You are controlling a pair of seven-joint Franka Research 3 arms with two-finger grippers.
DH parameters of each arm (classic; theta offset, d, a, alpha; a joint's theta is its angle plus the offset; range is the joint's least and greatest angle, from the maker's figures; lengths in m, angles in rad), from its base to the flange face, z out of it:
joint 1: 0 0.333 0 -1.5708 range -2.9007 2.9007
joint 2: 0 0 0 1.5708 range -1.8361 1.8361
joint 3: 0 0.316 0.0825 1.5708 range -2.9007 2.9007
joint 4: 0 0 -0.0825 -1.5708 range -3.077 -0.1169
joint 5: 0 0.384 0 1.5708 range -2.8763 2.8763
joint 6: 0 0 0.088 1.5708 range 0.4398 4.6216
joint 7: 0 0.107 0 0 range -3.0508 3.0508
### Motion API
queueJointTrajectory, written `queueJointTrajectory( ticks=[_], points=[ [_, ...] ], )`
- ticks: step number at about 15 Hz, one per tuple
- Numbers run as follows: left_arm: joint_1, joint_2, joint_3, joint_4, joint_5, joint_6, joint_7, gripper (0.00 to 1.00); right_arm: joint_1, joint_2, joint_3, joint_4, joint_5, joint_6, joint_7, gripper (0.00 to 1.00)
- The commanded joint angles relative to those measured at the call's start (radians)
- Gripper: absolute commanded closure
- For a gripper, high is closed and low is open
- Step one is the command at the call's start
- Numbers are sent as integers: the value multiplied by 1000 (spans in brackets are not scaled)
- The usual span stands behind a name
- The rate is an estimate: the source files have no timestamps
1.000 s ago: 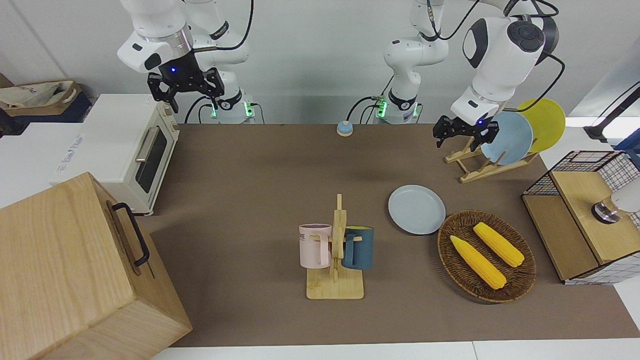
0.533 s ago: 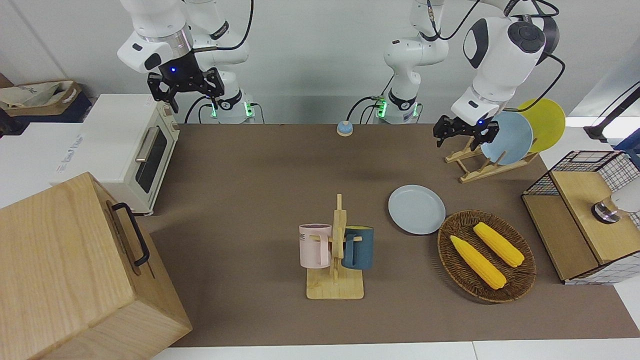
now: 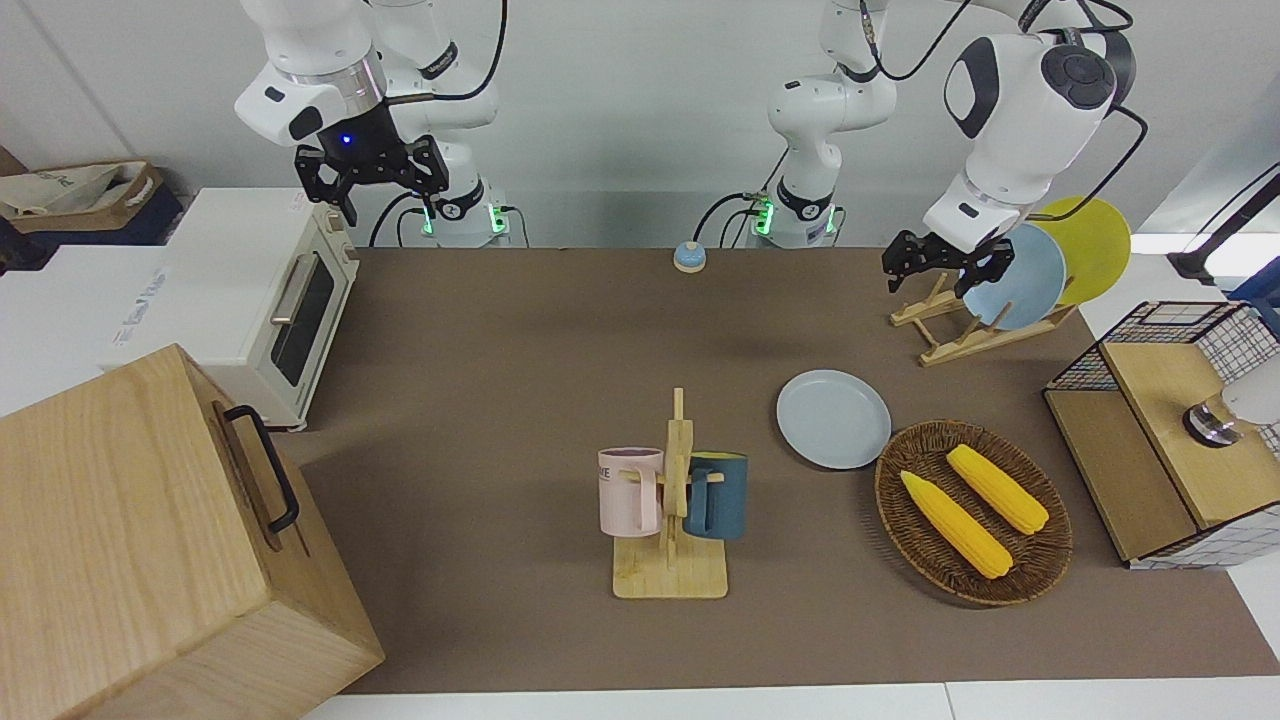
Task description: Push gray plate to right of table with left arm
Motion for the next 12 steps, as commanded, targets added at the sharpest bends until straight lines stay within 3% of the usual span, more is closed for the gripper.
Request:
queueJointTrajectory(
  ticks=[1,12],
  points=[
    [9,-13,7,4,-4,-28,-65,2,-20,-3,13,8,10,-14,2,17],
    [-5,-18,2,-70,-1,-2,-323,2,-20,-3,15,8,10,-14,1,17]
  ],
)
